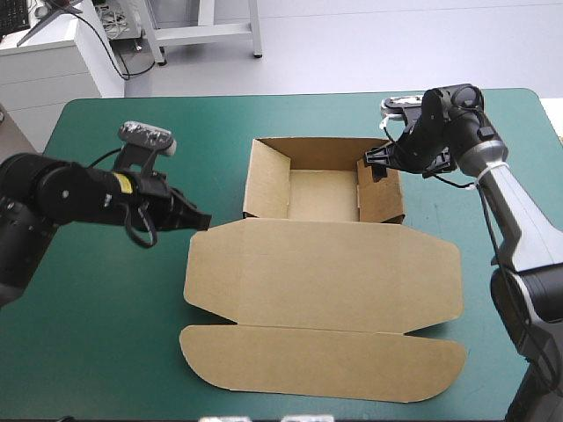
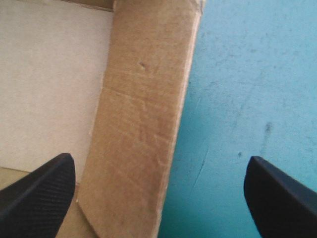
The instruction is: Fold the box
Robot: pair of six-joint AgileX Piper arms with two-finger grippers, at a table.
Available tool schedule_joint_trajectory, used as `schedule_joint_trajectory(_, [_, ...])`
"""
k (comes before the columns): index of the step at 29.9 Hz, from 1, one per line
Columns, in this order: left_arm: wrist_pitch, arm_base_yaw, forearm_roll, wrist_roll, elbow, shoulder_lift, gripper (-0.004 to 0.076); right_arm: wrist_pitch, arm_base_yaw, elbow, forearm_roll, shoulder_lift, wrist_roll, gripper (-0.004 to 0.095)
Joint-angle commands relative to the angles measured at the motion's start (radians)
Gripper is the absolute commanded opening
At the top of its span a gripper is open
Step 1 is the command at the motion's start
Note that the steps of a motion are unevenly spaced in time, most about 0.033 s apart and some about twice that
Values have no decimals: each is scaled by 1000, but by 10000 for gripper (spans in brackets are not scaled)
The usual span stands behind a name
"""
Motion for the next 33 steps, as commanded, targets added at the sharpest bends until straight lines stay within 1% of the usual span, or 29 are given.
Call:
schedule_joint_trajectory(1, [-24, -4, -6, 4, 112, -141, -8, -16, -17, -25, 12, 8, 1, 851])
schedule_joint_trajectory(6, [-63, -4, -27, 6, 272, -287, -8, -31, -17, -25, 75, 77, 1, 851])
schedule_joint_trajectory(10, [-76, -4, -27, 6, 366, -387, -8, -29, -17, -25, 159, 104, -19, 850])
schedule_joint_trajectory(13, [-82, -4, -25, 6, 408, -441, -8, -34, -17, -25, 180, 104, -21, 816])
schedule_joint_trajectory(15, [-87, -4, -18, 6, 428, -473, -8, -27, -17, -25, 180, 104, -21, 741])
schedule_joint_trajectory(17, [-94, -4, -18, 6, 443, -500, -8, -9, -17, -25, 175, 104, -21, 611])
schedule_joint_trajectory(19, [-106, -4, -16, 6, 458, -526, -8, 3, -17, -25, 168, 104, -21, 408])
schedule_joint_trajectory(22, [-106, -4, -10, 6, 479, -562, -8, 5, -17, -25, 177, 104, -24, -8])
schedule_joint_trajectory(28, [-104, -4, -10, 6, 535, -626, -8, -9, -23, -34, 171, 95, -65, -19])
schedule_joint_trajectory(30, [-102, -4, -12, 6, 544, -641, -8, -16, -43, -51, 170, 78, -94, -19])
schedule_joint_trajectory(33, [-98, -4, -12, 6, 544, -662, -8, -14, -113, -91, 170, 37, -106, -19])
